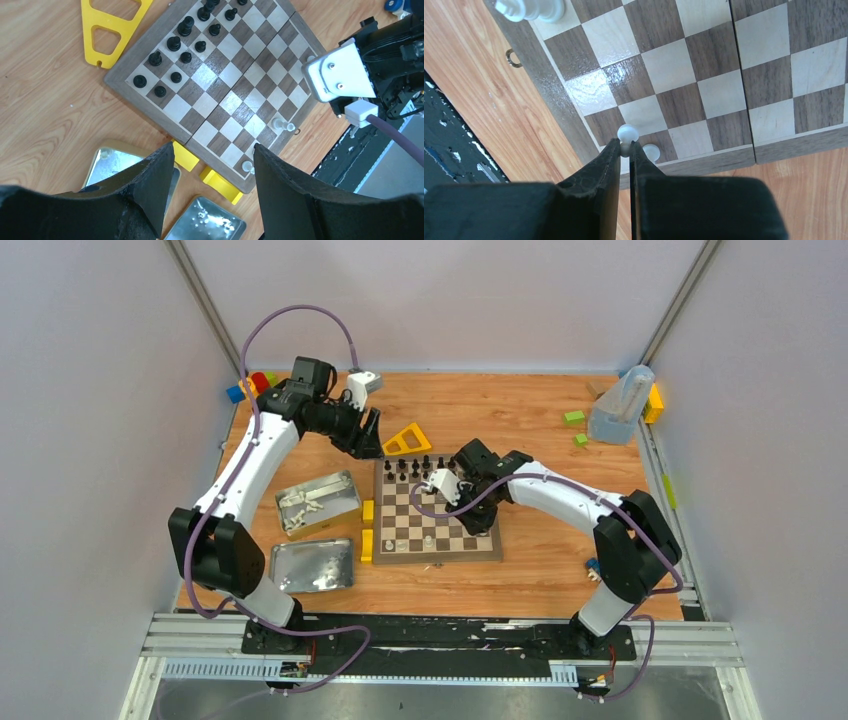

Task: Set up the chess pieces on the board
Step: Place the chess piece on the chessboard.

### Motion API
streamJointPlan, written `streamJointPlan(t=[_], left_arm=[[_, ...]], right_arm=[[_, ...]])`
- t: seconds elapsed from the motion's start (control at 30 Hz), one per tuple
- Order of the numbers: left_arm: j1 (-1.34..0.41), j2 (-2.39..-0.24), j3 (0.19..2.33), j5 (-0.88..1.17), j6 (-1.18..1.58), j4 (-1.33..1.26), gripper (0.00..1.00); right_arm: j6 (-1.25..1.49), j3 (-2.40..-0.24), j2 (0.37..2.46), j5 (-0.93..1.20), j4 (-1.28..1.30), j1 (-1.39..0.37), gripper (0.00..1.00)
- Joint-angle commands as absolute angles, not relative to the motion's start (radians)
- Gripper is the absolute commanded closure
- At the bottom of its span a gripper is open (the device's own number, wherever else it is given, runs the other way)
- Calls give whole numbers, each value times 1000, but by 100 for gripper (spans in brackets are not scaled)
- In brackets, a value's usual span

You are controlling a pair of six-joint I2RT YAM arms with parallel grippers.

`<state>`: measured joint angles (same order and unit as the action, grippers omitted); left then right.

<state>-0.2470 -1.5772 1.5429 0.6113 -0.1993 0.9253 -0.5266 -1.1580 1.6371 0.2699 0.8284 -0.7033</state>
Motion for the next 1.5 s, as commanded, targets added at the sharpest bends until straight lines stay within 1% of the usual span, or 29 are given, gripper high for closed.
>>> streamJointPlan(t=[0.0,0.43,0.67,0.77,0.83,0.93,1.0,1.1,1.17,1.3,1.37,1.43,1.47], left_arm=[[-244,-1543,1532,607,-234,921,33],[-242,-1542,1528,609,-237,922,33],[-242,-1545,1529,610,-241,925,33],[-242,-1544,1529,606,-242,925,32],[-242,-1540,1526,599,-243,924,32],[-242,-1532,1520,573,-247,920,31],[-239,-1522,1514,556,-248,917,31],[-234,-1504,1503,535,-246,911,30],[-230,-1491,1494,520,-247,907,29],[-217,-1453,1477,471,-243,894,28],[-212,-1425,1462,428,-238,886,26],[-207,-1386,1432,376,-236,868,19],[-207,-1357,1404,358,-236,859,12]], right_arm=[[-546,-1212,1673,258,806,-701,100],[-560,-1223,1719,244,798,-701,98],[-560,-1222,1731,242,794,-701,93],[-559,-1224,1733,238,791,-701,88],[-559,-1224,1731,238,787,-701,82],[-551,-1223,1718,233,777,-700,71],[-544,-1221,1709,232,765,-700,60],[-535,-1221,1697,232,758,-697,50],[-528,-1224,1685,237,760,-694,48],[-517,-1233,1638,251,759,-692,46],[-514,-1242,1606,260,761,-686,46],[-512,-1250,1577,273,759,-676,46],[-511,-1253,1564,278,756,-669,46]])
